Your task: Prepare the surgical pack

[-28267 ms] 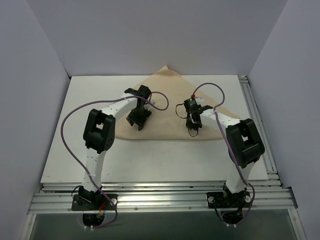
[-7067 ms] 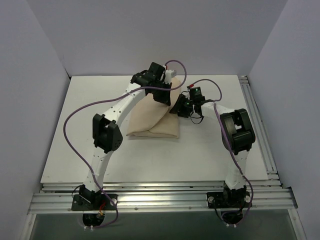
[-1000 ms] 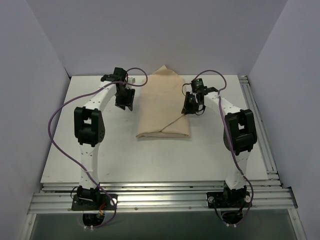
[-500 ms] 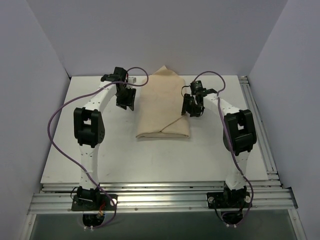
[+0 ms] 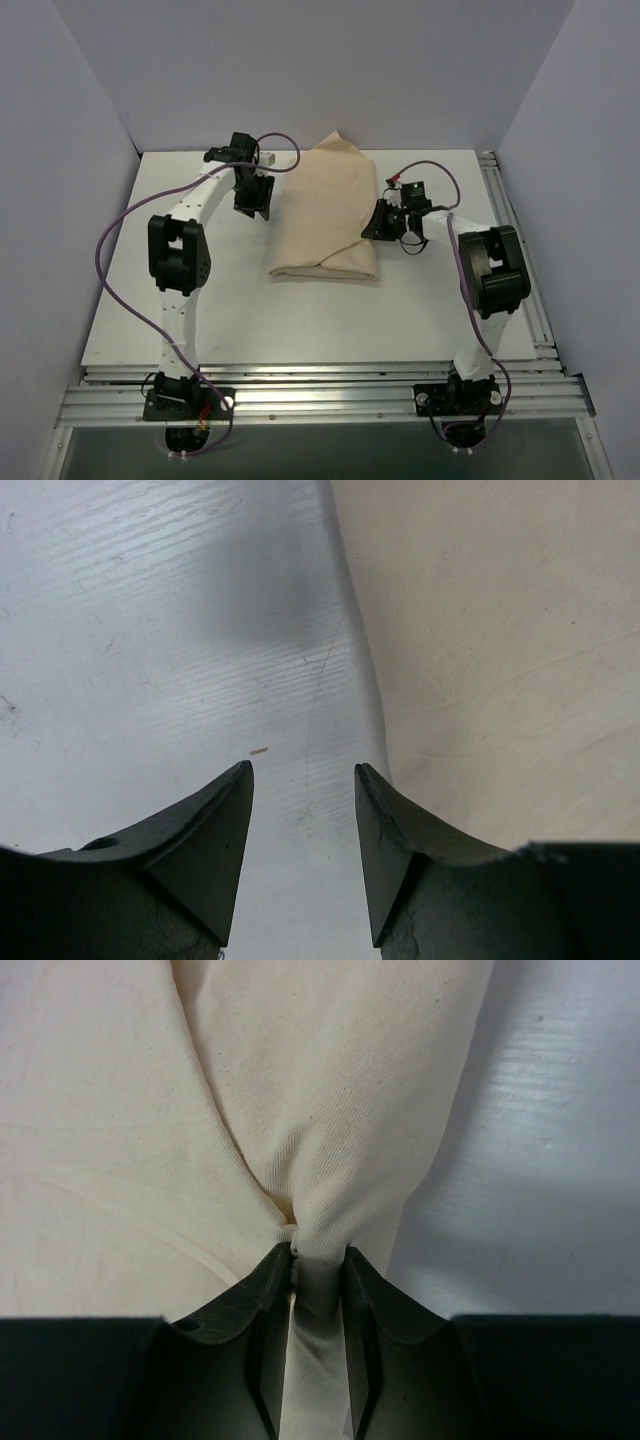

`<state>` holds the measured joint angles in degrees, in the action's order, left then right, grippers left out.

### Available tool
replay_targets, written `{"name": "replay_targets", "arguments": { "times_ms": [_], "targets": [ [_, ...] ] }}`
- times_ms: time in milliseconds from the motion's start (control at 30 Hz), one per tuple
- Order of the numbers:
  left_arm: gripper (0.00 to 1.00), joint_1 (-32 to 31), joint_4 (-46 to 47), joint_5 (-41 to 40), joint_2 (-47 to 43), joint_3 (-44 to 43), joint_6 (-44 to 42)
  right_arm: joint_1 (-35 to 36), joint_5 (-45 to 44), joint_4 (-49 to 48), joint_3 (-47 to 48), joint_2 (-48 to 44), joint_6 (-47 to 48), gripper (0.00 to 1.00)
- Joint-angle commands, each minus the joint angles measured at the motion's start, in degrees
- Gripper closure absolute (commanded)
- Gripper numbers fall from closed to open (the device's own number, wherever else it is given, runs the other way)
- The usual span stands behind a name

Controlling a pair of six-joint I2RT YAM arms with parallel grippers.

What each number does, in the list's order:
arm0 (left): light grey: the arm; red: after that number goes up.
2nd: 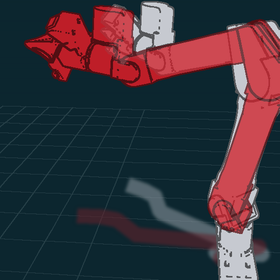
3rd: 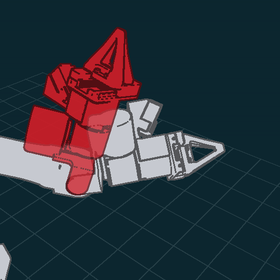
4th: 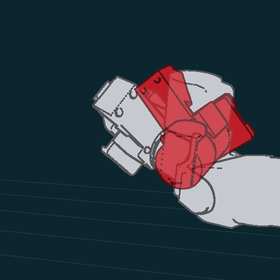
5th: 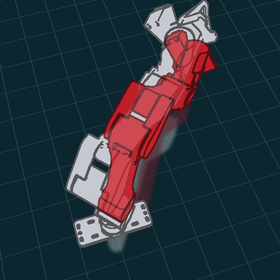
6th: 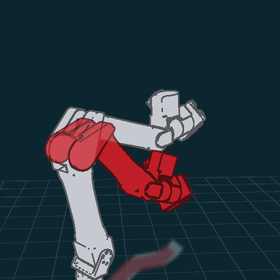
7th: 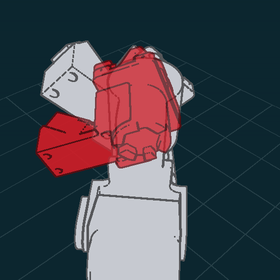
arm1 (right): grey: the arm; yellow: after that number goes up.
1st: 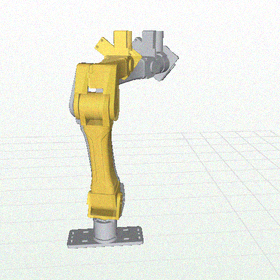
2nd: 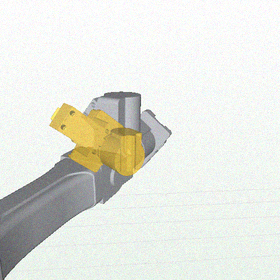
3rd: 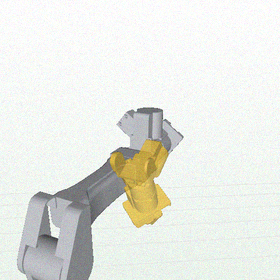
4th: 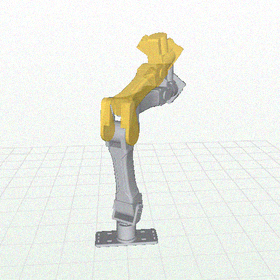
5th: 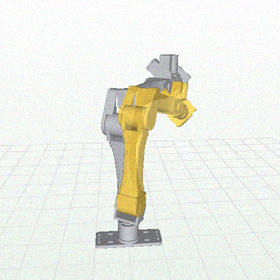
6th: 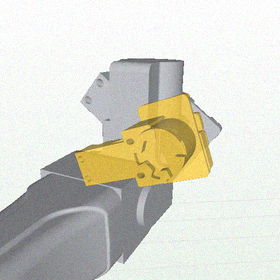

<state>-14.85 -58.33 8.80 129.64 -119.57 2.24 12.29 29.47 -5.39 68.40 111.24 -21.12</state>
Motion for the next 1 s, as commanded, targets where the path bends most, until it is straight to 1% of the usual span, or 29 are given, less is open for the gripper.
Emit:
{"name": "replay_targets", "arguments": {
  "times_ms": [0,100,267,367,500,600,700,733,800,833,933,967],
  "targets": [
    [0.46,0.1,-1.5,-1.9,-5.2,0.0,-1.2,0.5,3.4,6.0,-6.2,-1.7,3.1,1.0],
    [0.46,0.1,-2.2,-3.6,-6.3,0.3,-1.4,1.4,4.9,6.1,-9.0,-3.4,3.7,1.0],
    [0.46,-0.2,-2.7,-4.8,-8.1,0.7,-2.0,5.3,7.3,7.5,-13.6,-7.2,6.7,1.0],
    [0.46,-0.2,-2.6,-5.5,-8.1,1.2,-3.6,6.6,7.9,9.1,-15.8,-8.7,8.4,1.0],
    [0.46,-0.5,-2.3,-5.0,-8.0,2.8,-3.4,6.7,8.7,12.0,-16.6,-10.0,10.4,1.0],
    [0.47,-0.9,-2.3,-3.0,-8.4,4.6,-3.3,6.3,7.8,13.6,-15.9,-10.4,10.5,1.0],
    [0.48,-1.4,-1.3,-1.8,-8.8,7.3,-3.1,5.6,6.6,14.3,-15.0,-9.8,7.7,1.0],
    [0.48,-1.4,-0.9,-1.8,-9.0,7.9,-3.0,5.5,5.9,14.7,-14.7,-9.8,6.7,0.96],
    [0.48,-1.5,0.1,-1.9,-9.0,9.3,-2.9,4.8,5.1,16.2,-14.0,-10.6,5.0,0.8],
    [0.48,-1.5,0.3,-2.1,-8.9,9.5,-2.9,4.0,5.2,16.8,-13.8,-11.0,4.6,0.68],
    [0.48,-1.6,1.1,-2.6,-8.5,9.9,-3.1,1.6,4.6,20.9,-10.7,-14.1,4.7,0.55],
    [0.48,-1.6,1.2,-2.6,-8.4,9.8,-3.2,0.8,4.2,24.4,-9.0,-14.6,5.2,0.53]
  ]
}}
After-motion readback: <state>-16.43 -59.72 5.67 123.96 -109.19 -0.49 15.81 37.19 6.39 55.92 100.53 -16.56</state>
